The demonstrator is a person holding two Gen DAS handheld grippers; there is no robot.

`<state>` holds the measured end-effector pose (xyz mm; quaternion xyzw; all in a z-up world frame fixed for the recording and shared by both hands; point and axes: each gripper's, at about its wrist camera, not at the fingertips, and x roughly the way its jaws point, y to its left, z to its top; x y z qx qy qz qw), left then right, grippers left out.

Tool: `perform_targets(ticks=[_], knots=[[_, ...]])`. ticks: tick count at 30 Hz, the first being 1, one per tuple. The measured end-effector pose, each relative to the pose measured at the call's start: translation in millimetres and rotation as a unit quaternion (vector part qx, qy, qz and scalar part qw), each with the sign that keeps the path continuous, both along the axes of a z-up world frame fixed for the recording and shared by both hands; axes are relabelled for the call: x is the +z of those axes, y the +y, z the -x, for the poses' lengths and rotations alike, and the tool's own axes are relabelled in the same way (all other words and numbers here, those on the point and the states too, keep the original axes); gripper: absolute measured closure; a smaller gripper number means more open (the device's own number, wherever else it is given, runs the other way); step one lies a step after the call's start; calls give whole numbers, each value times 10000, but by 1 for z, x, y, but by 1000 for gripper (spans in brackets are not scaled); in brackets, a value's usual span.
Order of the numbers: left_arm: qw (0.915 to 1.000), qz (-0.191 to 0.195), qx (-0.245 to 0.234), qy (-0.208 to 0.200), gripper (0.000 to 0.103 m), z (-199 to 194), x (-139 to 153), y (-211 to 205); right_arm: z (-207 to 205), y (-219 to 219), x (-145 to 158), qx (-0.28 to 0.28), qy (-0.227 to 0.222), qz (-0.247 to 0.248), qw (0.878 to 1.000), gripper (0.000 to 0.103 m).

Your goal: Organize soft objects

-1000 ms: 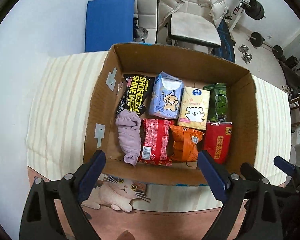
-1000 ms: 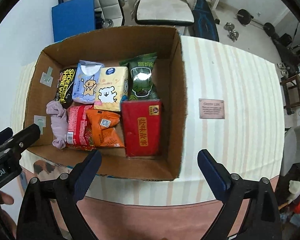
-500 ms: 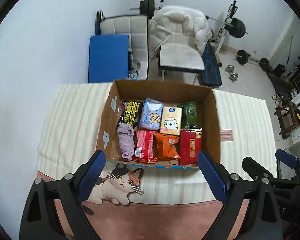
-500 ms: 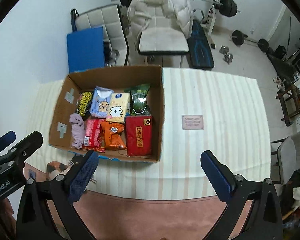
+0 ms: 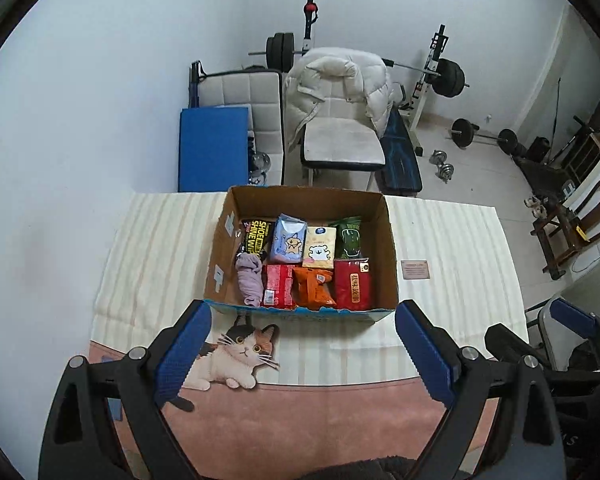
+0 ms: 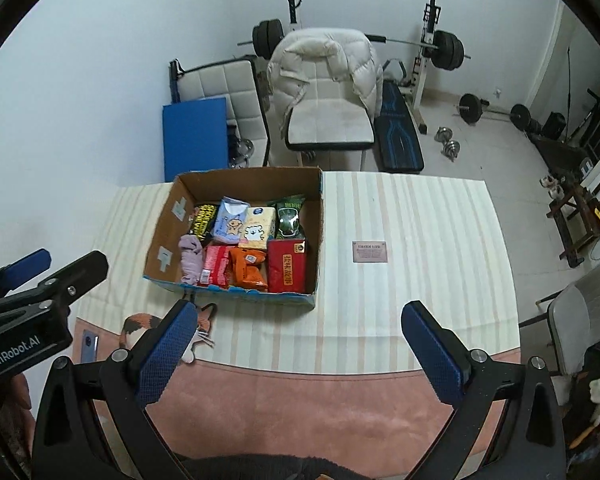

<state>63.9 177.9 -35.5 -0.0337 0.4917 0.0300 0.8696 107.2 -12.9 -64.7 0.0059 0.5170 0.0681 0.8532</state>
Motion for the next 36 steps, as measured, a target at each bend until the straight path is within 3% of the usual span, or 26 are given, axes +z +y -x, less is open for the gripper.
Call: perform_targets(ticks=[7,18,23,24,36], knots=[[9997,31,13,-262,9,21,23,-1,33,-1,33,108,-288,78,9995,0],[9980,-78,284,-564,9,34,41,9,48,-7,64,64,-671,241,9974,0],[9974,-167,311,-621,7,33,40,8,41,-7,68,-53,-802,352,9961,0],[9973,-201,318,-638,0,32,40,8,39,-7,68,-63,-797,352,9962,0],[9960,-300,329,-773,0,35,45,4,40,-2,77,-6,-1028,405,9939,0]])
